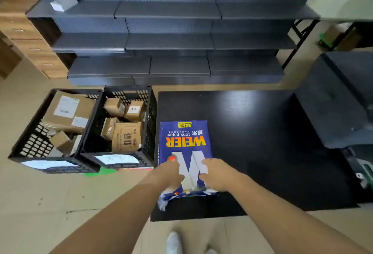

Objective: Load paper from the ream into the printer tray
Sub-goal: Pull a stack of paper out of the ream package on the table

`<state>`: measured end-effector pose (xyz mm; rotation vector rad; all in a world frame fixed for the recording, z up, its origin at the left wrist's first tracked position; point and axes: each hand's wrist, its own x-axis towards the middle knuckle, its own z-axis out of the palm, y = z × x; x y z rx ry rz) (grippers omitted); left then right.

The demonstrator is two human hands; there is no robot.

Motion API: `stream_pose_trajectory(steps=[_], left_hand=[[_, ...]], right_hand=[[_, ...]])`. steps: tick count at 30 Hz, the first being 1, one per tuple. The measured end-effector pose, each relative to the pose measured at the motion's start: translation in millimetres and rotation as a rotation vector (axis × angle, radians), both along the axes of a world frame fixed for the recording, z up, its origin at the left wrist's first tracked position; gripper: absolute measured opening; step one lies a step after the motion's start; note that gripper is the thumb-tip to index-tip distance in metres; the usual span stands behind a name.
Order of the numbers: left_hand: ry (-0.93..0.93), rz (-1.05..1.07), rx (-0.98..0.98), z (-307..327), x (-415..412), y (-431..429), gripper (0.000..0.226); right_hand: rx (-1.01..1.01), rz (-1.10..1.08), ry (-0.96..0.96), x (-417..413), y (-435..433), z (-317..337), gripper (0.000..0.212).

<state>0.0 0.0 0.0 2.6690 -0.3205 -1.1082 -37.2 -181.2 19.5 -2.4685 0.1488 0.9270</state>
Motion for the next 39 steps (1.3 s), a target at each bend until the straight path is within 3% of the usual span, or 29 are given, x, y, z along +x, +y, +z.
stream_pose_trajectory(steps=[5, 10, 18, 29, 39], left_hand=[[0.088, 0.007, -0.002, -34.8, -11.1, 6.7, 0.039], [0.080, 0.047, -0.050, -56.4, -16.9, 3.9, 0.045], [-0.059, 0.064, -0.089, -77.7, -23.2, -4.4, 0.041], [-0.279, 0.018, -0.041, -97.8, -34.0, -5.8, 0.038], [-0.336, 0.067, -0.066, -102.1, -40.3, -8.0, 0.037]], right_hand=[[-0.022, -0.063, 0.101, -10.1, 9.2, -43.4, 0.046], [-0.091, -0.008, -0.001, -8.2, 13.8, -74.1, 0.048], [-0.097, 0.066, -0.133, -6.7, 13.6, -106.7, 0.040], [-0.137, 0.113, -0.465, -25.4, 14.1, -127.8, 0.022], [-0.048, -0.019, -0.407, -20.3, 18.7, -132.5, 0.021]])
